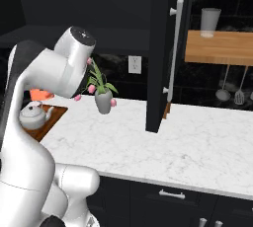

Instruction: Pick the kettle from the counter and place it on the tray. Then pick the mug from the cabinet and place it on the tray. Then close the cabinet doors.

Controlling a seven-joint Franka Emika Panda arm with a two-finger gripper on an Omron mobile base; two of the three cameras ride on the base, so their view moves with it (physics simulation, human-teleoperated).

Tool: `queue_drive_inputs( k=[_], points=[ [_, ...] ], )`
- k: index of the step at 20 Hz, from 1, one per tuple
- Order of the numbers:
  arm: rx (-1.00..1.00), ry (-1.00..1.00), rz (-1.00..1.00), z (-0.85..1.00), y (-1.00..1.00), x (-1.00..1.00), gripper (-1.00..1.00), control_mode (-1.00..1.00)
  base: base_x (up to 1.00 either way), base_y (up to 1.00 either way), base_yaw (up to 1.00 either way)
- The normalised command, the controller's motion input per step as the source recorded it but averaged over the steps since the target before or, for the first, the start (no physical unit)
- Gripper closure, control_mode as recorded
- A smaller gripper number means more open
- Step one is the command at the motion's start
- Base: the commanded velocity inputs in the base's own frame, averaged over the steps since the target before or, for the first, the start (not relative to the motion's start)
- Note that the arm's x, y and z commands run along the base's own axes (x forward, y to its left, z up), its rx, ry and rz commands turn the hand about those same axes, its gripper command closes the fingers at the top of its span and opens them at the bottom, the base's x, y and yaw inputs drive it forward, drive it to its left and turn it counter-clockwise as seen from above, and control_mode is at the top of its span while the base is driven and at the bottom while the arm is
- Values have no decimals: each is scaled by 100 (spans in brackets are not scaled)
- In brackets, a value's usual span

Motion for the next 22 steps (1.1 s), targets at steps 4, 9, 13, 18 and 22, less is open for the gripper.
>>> queue_drive_inputs(
  k=[4, 9, 13, 18, 22],
  points=[
    [20, -21, 56, -97, 78, -36, 100, -100, 0, 0, 0],
    [5, -2, 46, -95, 91, -5, 100, -100, 0, 0, 0],
    [0, 0, 30, -78, 87, 6, 100, -100, 0, 0, 0],
    [0, -13, 17, -44, 71, 34, 100, -100, 0, 0, 0],
    [2, -2, 5, -30, 56, 58, 100, -100, 0, 0, 0]
  ],
)
